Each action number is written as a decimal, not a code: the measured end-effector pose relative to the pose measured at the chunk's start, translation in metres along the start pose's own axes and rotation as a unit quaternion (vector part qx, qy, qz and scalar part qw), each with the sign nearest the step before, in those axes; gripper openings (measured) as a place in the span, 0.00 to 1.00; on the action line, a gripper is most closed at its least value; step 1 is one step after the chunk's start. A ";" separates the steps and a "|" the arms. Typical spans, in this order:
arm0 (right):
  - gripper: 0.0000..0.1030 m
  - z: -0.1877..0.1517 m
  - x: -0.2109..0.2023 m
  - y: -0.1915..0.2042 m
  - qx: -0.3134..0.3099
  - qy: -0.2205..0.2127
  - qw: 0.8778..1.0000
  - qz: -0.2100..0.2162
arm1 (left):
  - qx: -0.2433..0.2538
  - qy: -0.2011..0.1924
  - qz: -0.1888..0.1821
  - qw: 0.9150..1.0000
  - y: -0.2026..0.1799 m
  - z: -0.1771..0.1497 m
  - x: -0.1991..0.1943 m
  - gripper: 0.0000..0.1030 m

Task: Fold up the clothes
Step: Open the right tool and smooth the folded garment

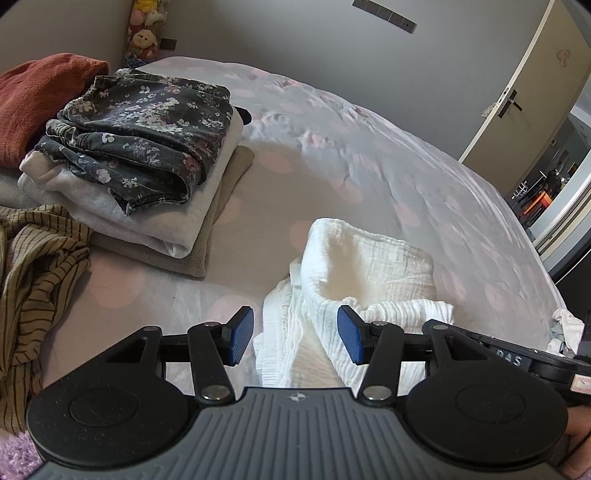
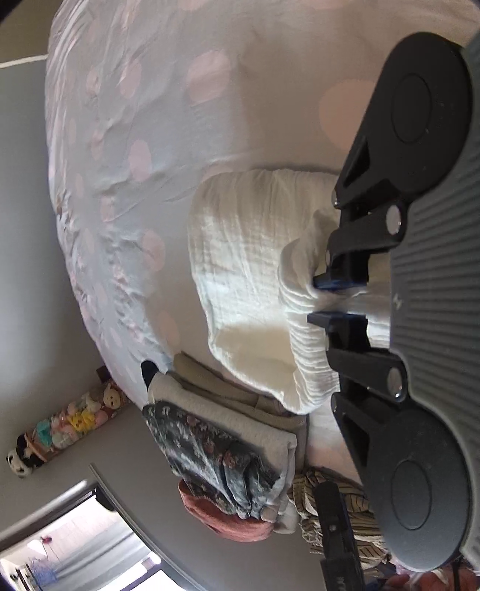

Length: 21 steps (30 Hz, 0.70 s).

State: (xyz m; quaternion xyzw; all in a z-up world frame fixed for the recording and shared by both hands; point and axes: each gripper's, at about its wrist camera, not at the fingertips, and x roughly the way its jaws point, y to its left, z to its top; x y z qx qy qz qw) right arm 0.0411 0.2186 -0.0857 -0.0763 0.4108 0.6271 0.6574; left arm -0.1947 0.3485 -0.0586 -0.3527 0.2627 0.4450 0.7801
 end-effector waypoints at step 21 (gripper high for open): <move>0.30 -0.078 -0.032 0.060 -0.097 0.058 0.993 0.032 | 0.100 0.076 -0.032 0.992 -0.041 -0.006 0.013 0.43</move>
